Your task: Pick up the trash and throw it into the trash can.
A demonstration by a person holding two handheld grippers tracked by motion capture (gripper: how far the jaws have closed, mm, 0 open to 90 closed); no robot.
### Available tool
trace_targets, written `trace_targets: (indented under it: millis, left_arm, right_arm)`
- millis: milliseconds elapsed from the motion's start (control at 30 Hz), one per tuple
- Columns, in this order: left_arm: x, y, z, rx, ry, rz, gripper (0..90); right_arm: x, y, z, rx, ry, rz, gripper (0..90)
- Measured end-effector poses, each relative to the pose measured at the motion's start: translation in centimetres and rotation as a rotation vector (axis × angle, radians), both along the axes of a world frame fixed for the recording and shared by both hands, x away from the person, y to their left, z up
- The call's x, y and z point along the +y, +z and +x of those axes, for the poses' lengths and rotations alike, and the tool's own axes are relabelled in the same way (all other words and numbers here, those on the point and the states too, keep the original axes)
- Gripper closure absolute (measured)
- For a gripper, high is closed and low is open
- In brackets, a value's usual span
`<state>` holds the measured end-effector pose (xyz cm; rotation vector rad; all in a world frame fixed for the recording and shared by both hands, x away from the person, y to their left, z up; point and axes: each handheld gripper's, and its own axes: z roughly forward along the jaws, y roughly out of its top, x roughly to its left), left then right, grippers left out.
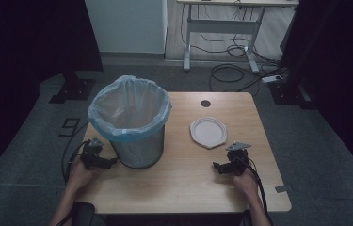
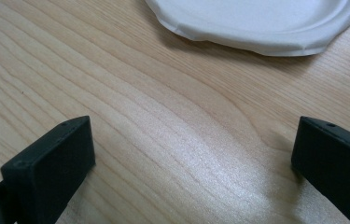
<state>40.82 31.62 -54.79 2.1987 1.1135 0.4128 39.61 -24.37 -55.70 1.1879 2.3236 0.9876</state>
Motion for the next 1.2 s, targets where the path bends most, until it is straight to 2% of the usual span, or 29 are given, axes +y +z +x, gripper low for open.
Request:
trace_targets:
  millis: [233,367,500,600,667,733,867,900,1033,1100,1200]
  left_arm:
    - [0.0,0.0,0.0,0.0,0.0,0.0,0.0]
    - [0.0,0.0,0.0,0.0,-0.001,0.0,0.0]
    - [0.0,0.0,0.0,0.001,-0.004,-0.001,0.0]
    - [0.0,0.0,0.0,0.001,-0.004,-0.001,0.0]
    - [0.0,0.0,0.0,0.001,-0.004,-0.001,0.0]
    - [0.0,0.0,0.0,0.001,-0.004,-0.001,0.0]
    - [0.0,0.0,0.0,0.001,-0.004,-0.001,0.0]
    - [0.0,0.0,0.0,0.001,-0.002,-0.003,0.0]
    - [0.0,0.0,0.1,0.001,-0.002,-0.003,0.0]
    - [0.0,0.0,0.1,0.001,-0.002,-0.004,0.0]
    - [0.0,0.0,0.1,0.0,-0.002,-0.003,0.0]
  right_arm:
    - [0.2,0.0,-0.2,0.0,-0.012,-0.001,0.2]
    - [0.1,0.4,-0.3,0.008,-0.004,-0.001,11.3]
    - [-0.1,1.0,0.0,0.037,-0.025,-0.022,12.7]
    - [-0.4,1.7,0.7,0.048,-0.06,-0.022,12.7]
    - [-0.5,2.3,1.3,0.04,-0.074,-0.018,13.0]
    - [-0.5,2.9,1.9,0.03,-0.09,-0.036,13.6]
    - [-0.6,3.9,2.9,0.017,-0.122,-0.027,16.4]
    - [-0.6,4.6,3.7,0.017,-0.15,-0.032,17.6]
    - [-0.4,5.4,5.3,0.023,-0.191,-0.047,22.3]
    - [-0.3,5.6,5.7,0.017,-0.198,-0.05,23.3]
    - [-0.3,5.8,7.5,0.014,-0.239,-0.041,29.8]
